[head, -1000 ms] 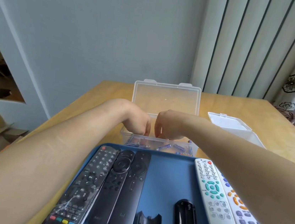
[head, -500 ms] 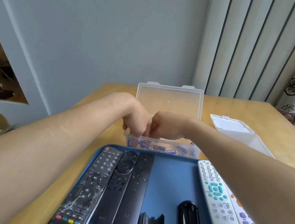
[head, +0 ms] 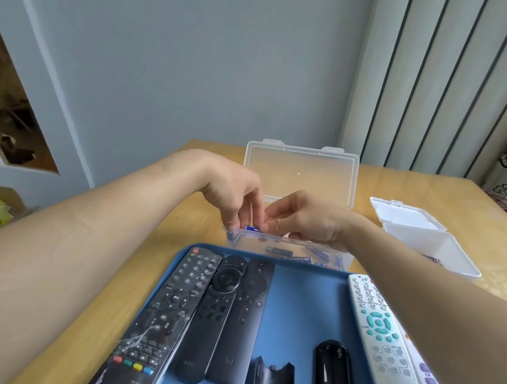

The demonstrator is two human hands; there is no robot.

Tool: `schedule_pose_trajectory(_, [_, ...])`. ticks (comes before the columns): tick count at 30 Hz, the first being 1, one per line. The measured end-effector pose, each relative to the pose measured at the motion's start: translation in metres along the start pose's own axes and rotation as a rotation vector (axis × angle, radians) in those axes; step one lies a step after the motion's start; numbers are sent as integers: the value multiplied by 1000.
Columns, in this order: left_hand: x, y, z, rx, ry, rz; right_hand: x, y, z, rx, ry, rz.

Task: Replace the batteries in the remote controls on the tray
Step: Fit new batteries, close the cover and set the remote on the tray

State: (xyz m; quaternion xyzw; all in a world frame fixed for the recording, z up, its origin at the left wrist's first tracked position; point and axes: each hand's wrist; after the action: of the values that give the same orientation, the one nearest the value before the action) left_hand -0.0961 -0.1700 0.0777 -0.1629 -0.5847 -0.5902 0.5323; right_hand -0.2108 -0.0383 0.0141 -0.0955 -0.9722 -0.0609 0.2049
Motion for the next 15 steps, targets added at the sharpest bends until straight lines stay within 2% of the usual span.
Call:
schedule_pose_trajectory(4, [-4,10,-10,-43,140,186,-1,2,-2,20,-43,165])
schedule_pose_trajectory(10, [-18,29,-18,-165,648,553,6,13,-15,43,49,520])
schedule_pose_trajectory(12, [-26,34,-12,-216,827,642,4,22,-20,43,-22,585])
schedule_pose_trajectory(15, [-43,37,3,-254,997,695,-6,39,-29,55,-313,557])
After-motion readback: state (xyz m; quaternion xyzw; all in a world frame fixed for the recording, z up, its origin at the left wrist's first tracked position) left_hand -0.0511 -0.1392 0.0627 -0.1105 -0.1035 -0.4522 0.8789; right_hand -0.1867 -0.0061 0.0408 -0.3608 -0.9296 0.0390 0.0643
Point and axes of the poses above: each hand's wrist, its own y-axis away from the middle knuckle, its own x-axis out of the back of the hand, z = x × y, and after that the axes turned 6 degrees about x, right-handed
